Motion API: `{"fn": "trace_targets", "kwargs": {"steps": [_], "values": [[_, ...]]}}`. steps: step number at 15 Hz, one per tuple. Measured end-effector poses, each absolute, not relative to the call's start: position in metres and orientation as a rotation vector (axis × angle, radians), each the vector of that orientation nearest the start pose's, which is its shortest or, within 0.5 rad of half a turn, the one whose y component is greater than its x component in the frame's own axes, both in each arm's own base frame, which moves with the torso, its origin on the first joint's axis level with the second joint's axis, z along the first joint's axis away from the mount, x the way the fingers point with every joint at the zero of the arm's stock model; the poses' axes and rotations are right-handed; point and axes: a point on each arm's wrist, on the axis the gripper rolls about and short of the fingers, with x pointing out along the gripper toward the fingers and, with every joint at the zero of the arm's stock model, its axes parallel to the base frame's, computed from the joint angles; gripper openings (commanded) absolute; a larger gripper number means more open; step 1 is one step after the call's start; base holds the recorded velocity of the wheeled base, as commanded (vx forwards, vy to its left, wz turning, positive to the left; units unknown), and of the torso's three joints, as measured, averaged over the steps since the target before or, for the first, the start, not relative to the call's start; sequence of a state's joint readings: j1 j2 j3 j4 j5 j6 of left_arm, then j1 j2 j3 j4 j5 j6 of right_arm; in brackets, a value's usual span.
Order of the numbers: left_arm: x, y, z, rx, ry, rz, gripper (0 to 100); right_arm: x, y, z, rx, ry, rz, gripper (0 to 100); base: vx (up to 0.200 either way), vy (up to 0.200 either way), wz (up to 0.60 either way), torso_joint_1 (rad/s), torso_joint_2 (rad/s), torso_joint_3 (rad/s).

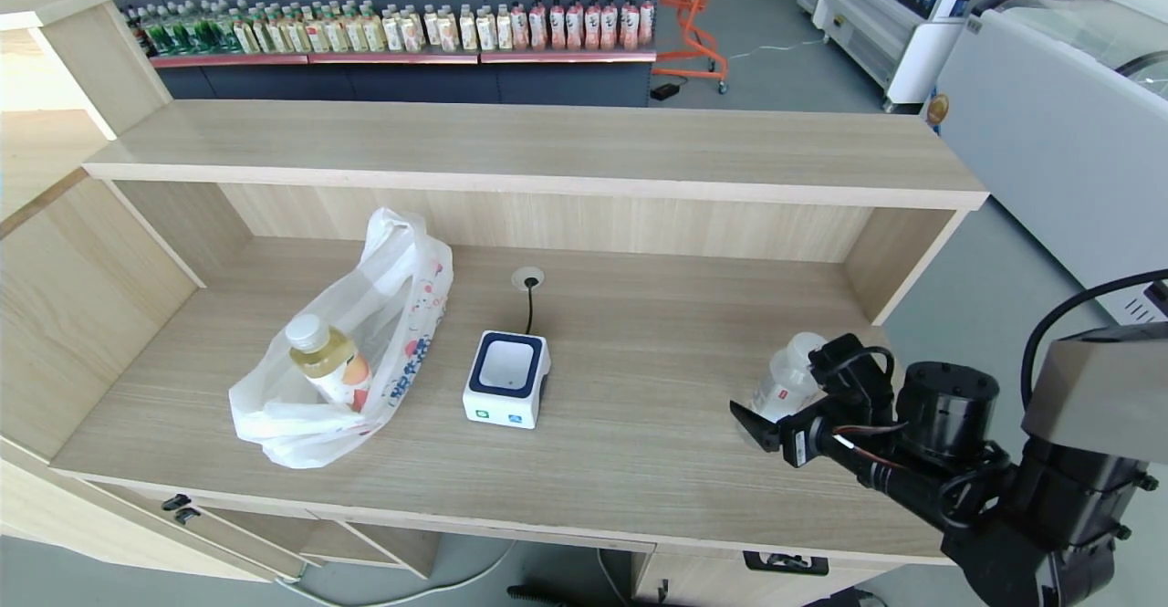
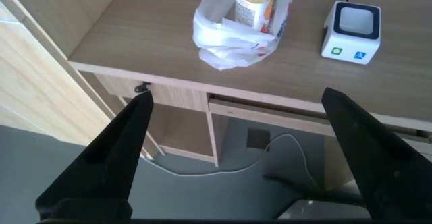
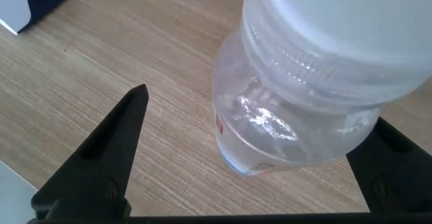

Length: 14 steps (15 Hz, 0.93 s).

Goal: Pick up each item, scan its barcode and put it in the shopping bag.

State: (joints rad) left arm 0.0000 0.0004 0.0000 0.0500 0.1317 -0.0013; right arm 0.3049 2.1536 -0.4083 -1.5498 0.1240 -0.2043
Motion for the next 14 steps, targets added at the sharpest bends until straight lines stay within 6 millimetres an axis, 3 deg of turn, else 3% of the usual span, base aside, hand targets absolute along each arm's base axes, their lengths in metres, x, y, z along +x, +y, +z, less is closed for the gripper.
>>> {"fn": "trace_targets", "kwargs": {"steps": [8,9,14], "values": [[-0.023,0.003,0.070,0.002,0.050,0.132,100,0.305,0.110,0.039,-0.249,0.127,0.479,100,0.000,0.000,0.00,0.000,0.00,0.000],[-0.023,0.003,0.070,0.002,0.050,0.132,100,0.307,0.112,0.039,-0.251,0.119,0.483,0,0.000,0.000,0.00,0.000,0.00,0.000],[-0.023,0.003,0.070,0.002,0.050,0.132,100,0.314,0.115,0.043,-0.253,0.085,0.479,0,0.000,0.000,0.00,0.000,0.00,0.000]]}}
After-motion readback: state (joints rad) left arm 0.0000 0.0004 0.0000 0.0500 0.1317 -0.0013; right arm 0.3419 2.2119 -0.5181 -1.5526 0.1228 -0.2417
